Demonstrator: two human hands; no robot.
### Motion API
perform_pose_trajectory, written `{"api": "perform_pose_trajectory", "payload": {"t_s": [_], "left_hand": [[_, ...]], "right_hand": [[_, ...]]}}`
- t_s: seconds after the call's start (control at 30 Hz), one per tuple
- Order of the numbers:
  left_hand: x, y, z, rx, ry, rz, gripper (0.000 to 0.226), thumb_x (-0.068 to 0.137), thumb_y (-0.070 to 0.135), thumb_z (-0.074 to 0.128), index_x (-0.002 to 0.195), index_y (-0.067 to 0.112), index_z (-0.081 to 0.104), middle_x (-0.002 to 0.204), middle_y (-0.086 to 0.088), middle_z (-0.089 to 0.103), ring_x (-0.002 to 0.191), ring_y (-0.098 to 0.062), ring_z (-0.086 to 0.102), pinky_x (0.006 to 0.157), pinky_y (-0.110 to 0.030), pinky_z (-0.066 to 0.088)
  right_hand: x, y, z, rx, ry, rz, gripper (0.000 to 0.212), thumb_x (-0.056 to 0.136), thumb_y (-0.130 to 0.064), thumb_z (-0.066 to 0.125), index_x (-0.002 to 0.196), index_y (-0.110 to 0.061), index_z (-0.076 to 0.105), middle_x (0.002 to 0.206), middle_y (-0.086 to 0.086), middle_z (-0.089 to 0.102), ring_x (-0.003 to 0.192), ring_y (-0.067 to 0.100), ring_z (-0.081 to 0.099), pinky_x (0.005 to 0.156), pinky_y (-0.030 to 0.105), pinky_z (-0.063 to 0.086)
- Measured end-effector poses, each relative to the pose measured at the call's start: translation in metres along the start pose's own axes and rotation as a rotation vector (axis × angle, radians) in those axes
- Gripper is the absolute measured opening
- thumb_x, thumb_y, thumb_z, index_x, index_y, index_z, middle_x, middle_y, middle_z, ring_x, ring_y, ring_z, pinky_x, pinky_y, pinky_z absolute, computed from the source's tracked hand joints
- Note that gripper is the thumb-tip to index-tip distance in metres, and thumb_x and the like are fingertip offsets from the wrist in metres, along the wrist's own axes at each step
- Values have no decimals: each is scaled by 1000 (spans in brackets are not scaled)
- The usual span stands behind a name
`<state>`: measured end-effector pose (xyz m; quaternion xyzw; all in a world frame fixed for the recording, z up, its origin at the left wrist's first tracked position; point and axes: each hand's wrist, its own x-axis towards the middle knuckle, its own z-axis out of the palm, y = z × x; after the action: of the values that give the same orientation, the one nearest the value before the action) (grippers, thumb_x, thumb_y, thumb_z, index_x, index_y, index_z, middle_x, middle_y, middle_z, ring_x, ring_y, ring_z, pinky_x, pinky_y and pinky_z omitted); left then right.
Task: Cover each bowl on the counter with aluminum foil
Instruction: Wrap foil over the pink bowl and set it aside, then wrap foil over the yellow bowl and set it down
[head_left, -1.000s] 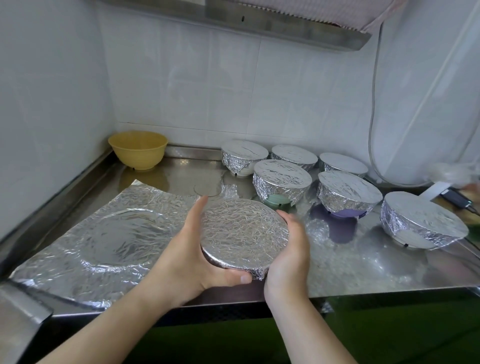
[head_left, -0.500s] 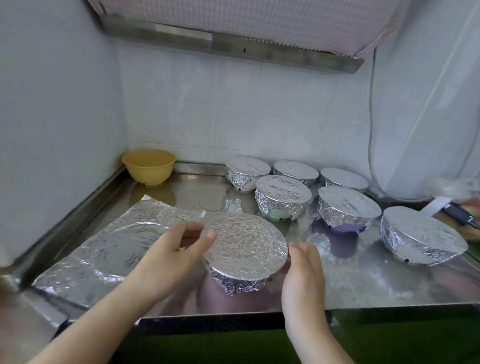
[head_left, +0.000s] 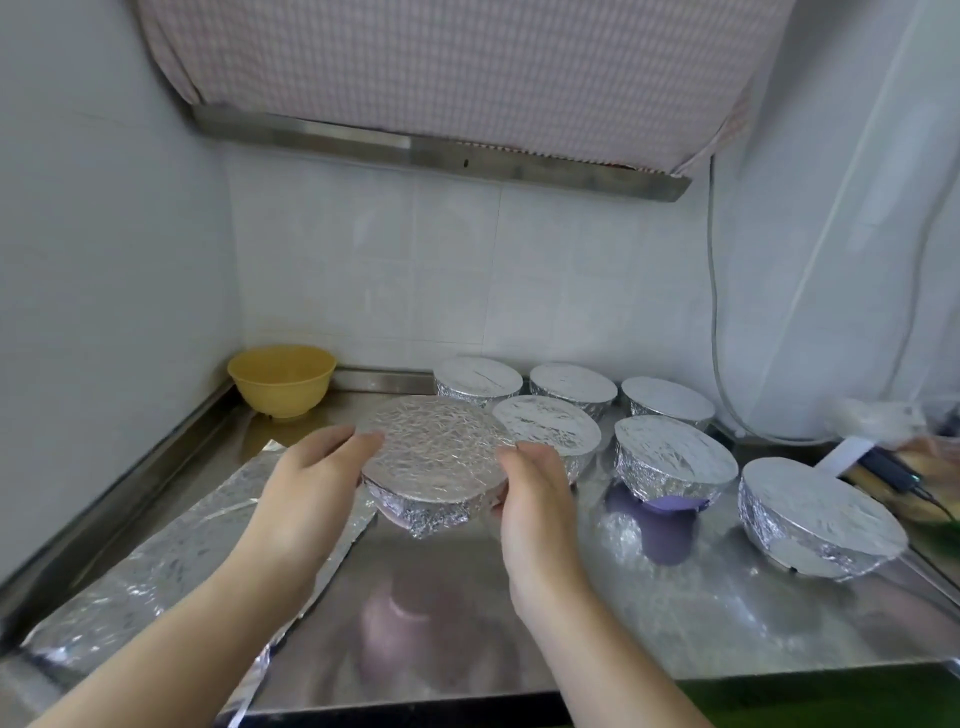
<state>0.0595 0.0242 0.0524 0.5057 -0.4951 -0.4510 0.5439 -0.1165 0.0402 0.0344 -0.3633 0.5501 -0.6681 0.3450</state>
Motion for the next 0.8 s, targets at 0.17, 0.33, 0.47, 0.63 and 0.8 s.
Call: {"api": "perform_pose_trajectory", "payload": {"t_s": [0.17, 0.33, 0.47, 0.63, 0.8], "left_hand": [[51, 14, -5, -12, 28, -31, 52, 83, 54, 73, 128, 29, 68, 129, 4, 66, 122, -21, 61, 113, -47, 44], [111, -4, -9, -43, 76, -86, 49, 92, 49, 68, 136, 26, 63, 125, -12, 68, 118, -28, 61, 93, -41, 39], [148, -24, -12, -72, 103, -132, 32, 98, 38, 68, 125, 23, 60, 118, 1, 64, 116, -24, 57, 96, -42, 39], [177, -51, -14, -66, 94, -171, 36, 97, 33, 70, 131, 23, 65, 116, 7, 70, 104, -15, 65, 93, -39, 48], [192, -67, -15, -65, 19, -164, 48, 84, 39, 71, 130, 27, 69, 118, 5, 76, 111, -20, 71, 102, -46, 56]], "right_hand": [[42, -11, 37, -49, -89, 25, 28, 83, -35, 59, 88, -8, 55, 76, 0, 48, 73, 18, 46, 71, 38, 36], [87, 4, 78, -99, -158, 60, 13, 95, -23, 58, 86, -15, 54, 78, -1, 50, 72, 18, 46, 69, 38, 34], [117, 25, 109, -142, -213, 77, 19, 100, -23, 56, 118, -22, 65, 100, -9, 65, 93, 11, 60, 71, 33, 42], [140, 53, 133, -195, -198, 105, 18, 96, -27, 57, 109, -22, 69, 105, -4, 71, 104, 23, 66, 81, 41, 47], [159, 68, 143, -133, -226, 177, 35, 78, -41, 61, 110, -31, 70, 101, -3, 71, 87, 22, 62, 71, 36, 42]]}}
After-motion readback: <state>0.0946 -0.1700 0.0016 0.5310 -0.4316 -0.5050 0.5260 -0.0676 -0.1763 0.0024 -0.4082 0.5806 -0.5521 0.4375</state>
